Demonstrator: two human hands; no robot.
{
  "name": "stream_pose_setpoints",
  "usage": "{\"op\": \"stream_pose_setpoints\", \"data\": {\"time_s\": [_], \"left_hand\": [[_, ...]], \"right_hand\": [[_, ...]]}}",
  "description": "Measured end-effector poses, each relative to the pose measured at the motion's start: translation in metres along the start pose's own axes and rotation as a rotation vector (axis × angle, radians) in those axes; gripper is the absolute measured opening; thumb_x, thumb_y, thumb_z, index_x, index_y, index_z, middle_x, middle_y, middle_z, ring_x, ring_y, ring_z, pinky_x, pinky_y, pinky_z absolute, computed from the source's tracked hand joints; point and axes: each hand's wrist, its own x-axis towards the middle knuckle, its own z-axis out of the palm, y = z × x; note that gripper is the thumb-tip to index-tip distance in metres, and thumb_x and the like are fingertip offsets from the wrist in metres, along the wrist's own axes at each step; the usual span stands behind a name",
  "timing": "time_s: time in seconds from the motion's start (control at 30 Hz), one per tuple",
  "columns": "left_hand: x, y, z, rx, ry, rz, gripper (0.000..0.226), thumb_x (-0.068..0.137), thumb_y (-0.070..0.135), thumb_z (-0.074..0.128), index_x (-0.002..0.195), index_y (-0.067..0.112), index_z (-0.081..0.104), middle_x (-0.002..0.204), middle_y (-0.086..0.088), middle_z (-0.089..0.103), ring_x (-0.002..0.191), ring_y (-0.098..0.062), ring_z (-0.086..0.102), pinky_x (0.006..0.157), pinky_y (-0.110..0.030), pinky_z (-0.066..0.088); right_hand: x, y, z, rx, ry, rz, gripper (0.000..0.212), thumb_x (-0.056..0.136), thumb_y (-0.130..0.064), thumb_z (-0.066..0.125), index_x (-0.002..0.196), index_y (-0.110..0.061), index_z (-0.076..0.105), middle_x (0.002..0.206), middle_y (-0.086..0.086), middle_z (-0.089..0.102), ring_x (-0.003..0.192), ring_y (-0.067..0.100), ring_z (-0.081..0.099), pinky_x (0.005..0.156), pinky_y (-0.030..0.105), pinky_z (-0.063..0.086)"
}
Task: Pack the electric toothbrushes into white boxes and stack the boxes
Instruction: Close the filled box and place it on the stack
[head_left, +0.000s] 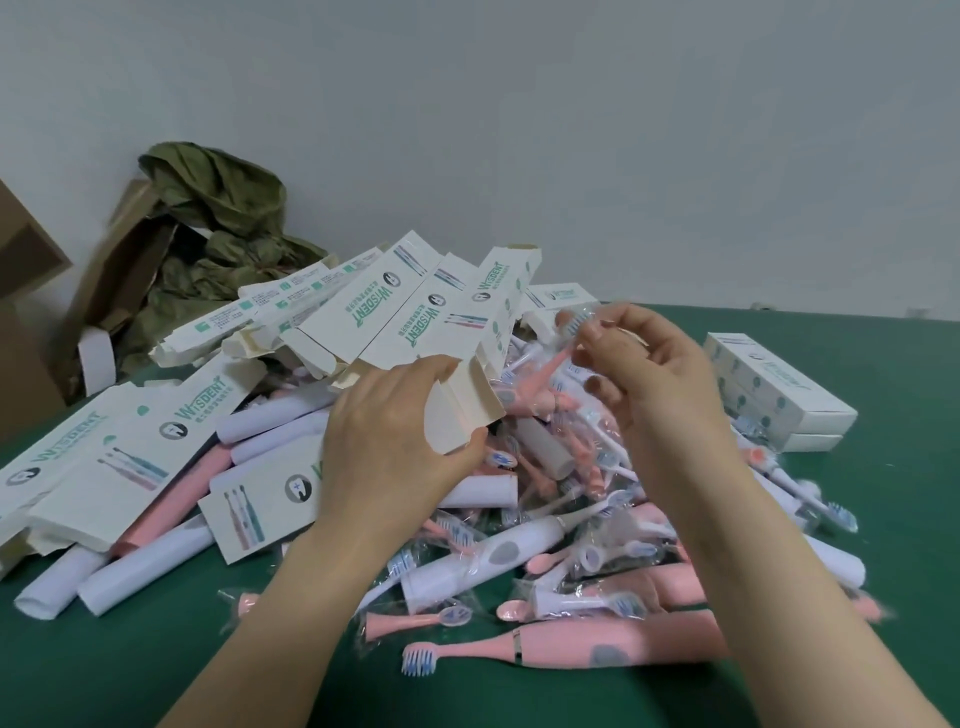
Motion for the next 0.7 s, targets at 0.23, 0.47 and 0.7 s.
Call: {"op": "stream_pose_setpoints", "data": {"time_s": [0.23, 0.47, 0.7], "left_hand": [[0.002, 0.001, 0.002, 0.003, 0.042, 0.002, 0.044, 0.062, 0.034, 0.068, 0.103, 0.017, 0.064, 0.089, 0.006, 0.064, 0.089, -0.014, 0.048, 0.077, -0.026, 0.032], [-0.001, -0.001, 0.003, 0.006, 0.044, 0.001, 0.050, 0.062, 0.036, 0.072, 0.107, 0.017, 0.063, 0.091, 0.003, 0.064, 0.090, -0.015, 0.050, 0.077, -0.026, 0.033], [0.004, -0.002, -0.004, -0.012, 0.031, -0.063, 0.055, 0.062, 0.036, 0.078, 0.112, 0.018, 0.061, 0.097, 0.001, 0.065, 0.093, -0.021, 0.055, 0.081, -0.025, 0.033]], "right_hand": [[-0.011, 0.019, 0.030, -0.041, 0.001, -0.141, 0.013, 0.085, 0.000, 0.065, 0.087, -0.012, 0.060, 0.080, 0.004, 0.072, 0.075, 0.013, 0.070, 0.071, 0.022, 0.055], [-0.014, 0.032, 0.033, -0.378, 0.092, -0.264, 0.017, 0.083, -0.003, 0.068, 0.084, -0.019, 0.064, 0.083, 0.001, 0.072, 0.081, 0.016, 0.070, 0.079, 0.039, 0.057], [-0.010, 0.029, 0.037, -0.435, -0.035, -0.243, 0.021, 0.082, 0.003, 0.066, 0.080, -0.018, 0.063, 0.080, -0.004, 0.067, 0.071, 0.017, 0.070, 0.072, 0.040, 0.059]]}}
